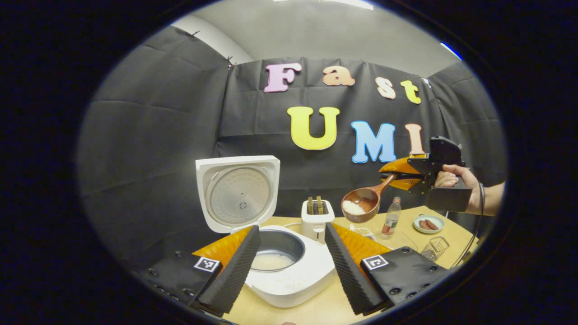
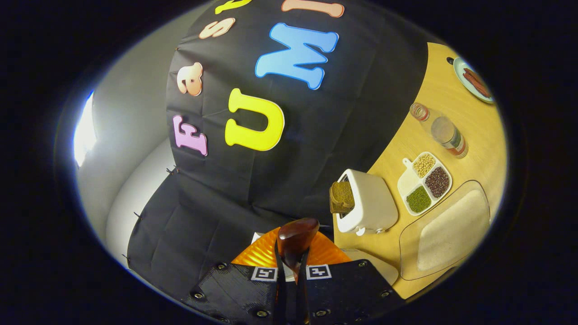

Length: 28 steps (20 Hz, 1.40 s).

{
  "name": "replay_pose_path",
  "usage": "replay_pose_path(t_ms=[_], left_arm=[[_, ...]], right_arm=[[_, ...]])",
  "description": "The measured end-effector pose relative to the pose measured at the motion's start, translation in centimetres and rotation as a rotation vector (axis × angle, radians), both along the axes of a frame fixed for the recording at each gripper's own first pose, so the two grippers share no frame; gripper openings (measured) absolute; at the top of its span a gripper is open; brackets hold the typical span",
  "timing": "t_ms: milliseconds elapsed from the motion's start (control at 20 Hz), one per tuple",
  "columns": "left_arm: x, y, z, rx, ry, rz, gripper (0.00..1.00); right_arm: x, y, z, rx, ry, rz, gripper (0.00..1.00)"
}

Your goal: Close the left gripper, press the button to open the rice cooker; take a wooden spoon from the chopstick holder with the right hand, scoop a spoonful of rice and pour it into the rice cooker, then put the wooden spoon back into the chopstick holder.

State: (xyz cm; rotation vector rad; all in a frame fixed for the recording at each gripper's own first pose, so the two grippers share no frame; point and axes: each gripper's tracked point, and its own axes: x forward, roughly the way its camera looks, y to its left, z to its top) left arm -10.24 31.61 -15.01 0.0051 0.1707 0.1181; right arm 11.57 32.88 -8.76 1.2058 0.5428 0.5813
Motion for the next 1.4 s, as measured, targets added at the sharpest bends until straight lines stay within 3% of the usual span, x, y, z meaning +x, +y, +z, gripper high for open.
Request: replay_pose_path(t_ms=[350, 800, 850, 1100, 1250, 1400], left_arm=[[-2.0, 2.0, -0.5, 0.001, 0.017, 0.016, 0.99], [-3.4, 1.7, -1.7, -0.019, 0.03, 0.019, 0.96], [-3.6, 1.8, -1.7, -0.015, 0.03, 0.022, 1.0], [-4.2, 2.7, -1.7, -0.024, 0.031, 0.058, 0.96], [-4.5, 2.9, -2.2, -0.035, 0.031, 0.074, 0.96], [-4.9, 2.9, -2.6, -0.064, 0.028, 0.086, 0.96]], right_arm=[[1.2, 7.5, 0.2, -0.062, -0.046, 0.092, 0.09], [3.3, 17.1, -2.1, -0.25, -0.144, 0.176, 0.09], [3.2, 17.9, -2.3, -0.281, -0.164, 0.187, 0.09], [2.6, 21.6, -4.6, -0.549, -0.327, 0.25, 0.09], [1.5, 23.8, -5.7, -0.769, -0.487, 0.31, 0.09], [-0.4, 25.8, -5.3, -0.915, -0.695, 0.384, 0.09]])
